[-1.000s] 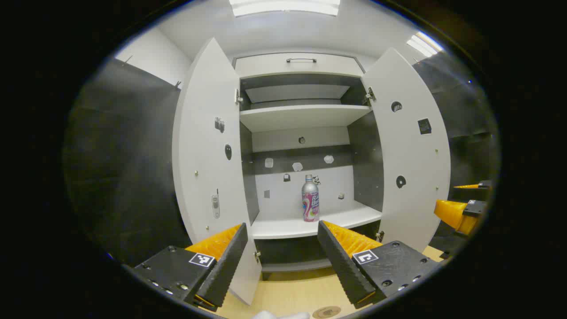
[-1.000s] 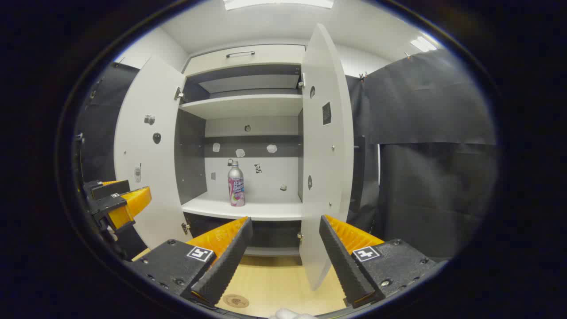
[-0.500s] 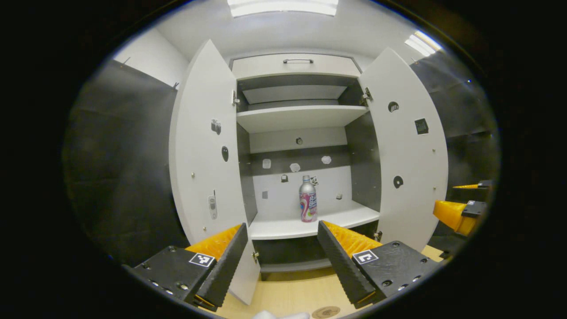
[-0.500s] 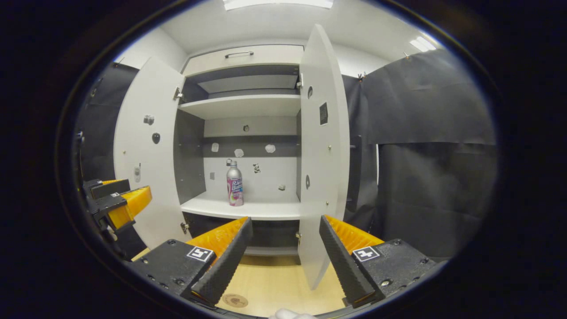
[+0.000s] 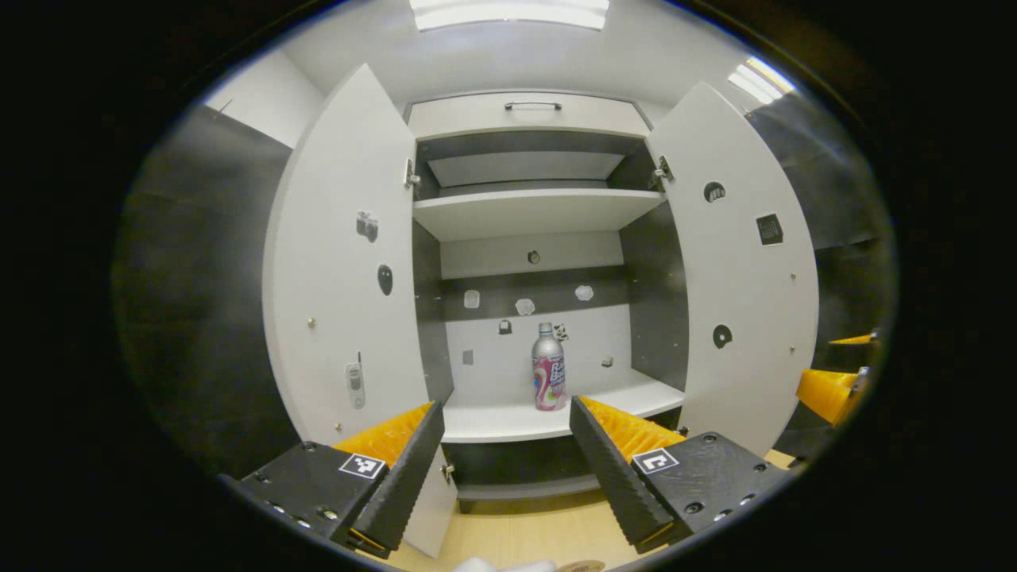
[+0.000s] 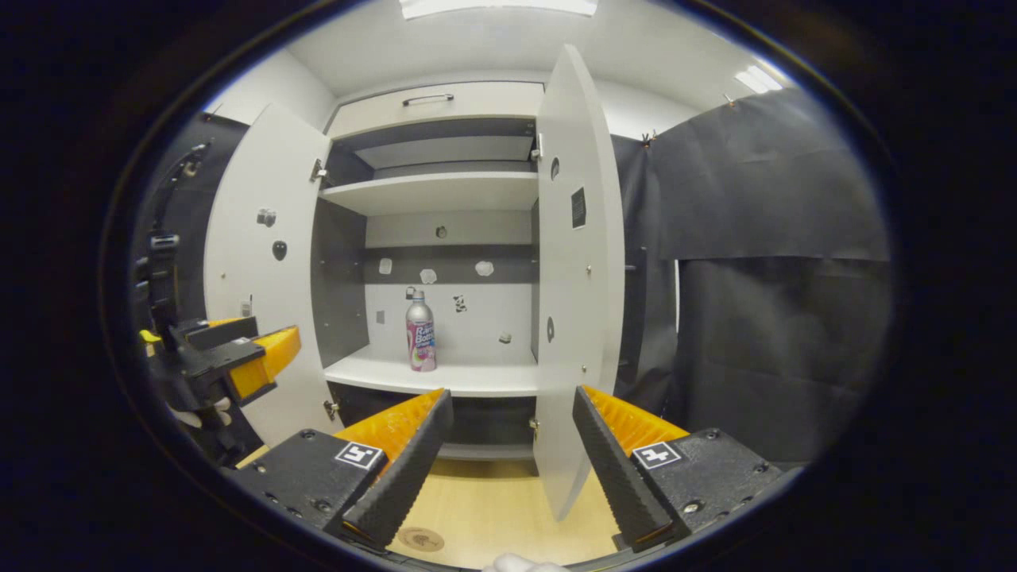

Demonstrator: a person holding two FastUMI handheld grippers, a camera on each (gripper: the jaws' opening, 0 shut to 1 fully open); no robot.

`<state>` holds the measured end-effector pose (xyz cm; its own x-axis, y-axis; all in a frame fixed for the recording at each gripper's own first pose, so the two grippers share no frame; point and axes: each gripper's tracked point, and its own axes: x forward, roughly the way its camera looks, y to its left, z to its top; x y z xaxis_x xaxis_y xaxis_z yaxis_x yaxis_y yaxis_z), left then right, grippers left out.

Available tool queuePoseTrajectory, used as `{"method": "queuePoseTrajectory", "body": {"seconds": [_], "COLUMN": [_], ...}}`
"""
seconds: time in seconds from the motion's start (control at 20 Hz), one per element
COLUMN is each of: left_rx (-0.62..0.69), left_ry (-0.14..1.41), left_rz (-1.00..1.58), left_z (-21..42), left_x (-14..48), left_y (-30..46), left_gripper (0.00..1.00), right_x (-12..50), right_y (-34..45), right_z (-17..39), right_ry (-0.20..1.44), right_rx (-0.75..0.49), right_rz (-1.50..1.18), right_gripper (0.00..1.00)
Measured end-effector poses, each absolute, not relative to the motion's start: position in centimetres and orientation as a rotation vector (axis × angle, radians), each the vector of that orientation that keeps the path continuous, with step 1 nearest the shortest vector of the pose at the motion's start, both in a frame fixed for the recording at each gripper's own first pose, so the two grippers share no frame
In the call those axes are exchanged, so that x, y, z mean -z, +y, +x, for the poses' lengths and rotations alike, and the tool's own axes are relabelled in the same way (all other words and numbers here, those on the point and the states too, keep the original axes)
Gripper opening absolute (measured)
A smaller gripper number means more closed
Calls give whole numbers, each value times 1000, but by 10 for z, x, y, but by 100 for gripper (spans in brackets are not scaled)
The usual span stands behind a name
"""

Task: Grasp the bottle in the cabinet with the left hand and place it on the coaster, then close the right door with the right hand and the left door with the left hand.

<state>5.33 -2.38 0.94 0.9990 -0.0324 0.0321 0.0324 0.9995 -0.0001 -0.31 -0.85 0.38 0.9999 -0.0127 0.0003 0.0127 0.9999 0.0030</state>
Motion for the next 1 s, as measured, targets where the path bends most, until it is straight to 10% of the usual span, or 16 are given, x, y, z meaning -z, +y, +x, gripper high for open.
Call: {"method": "queuePoseTrajectory", "body": {"seconds": [1.0], "left_rx": [-1], "left_ry": [-43], "left_rz": [-15], "left_z": [316], "left_x": [5], "left_y": [-82], "left_gripper": [97], "right_x": [-13], "right_y": [3], "right_z": [5], "right_ry": [68], "right_rx": [35], "right_rz": [-12], "right_gripper": [100]}}
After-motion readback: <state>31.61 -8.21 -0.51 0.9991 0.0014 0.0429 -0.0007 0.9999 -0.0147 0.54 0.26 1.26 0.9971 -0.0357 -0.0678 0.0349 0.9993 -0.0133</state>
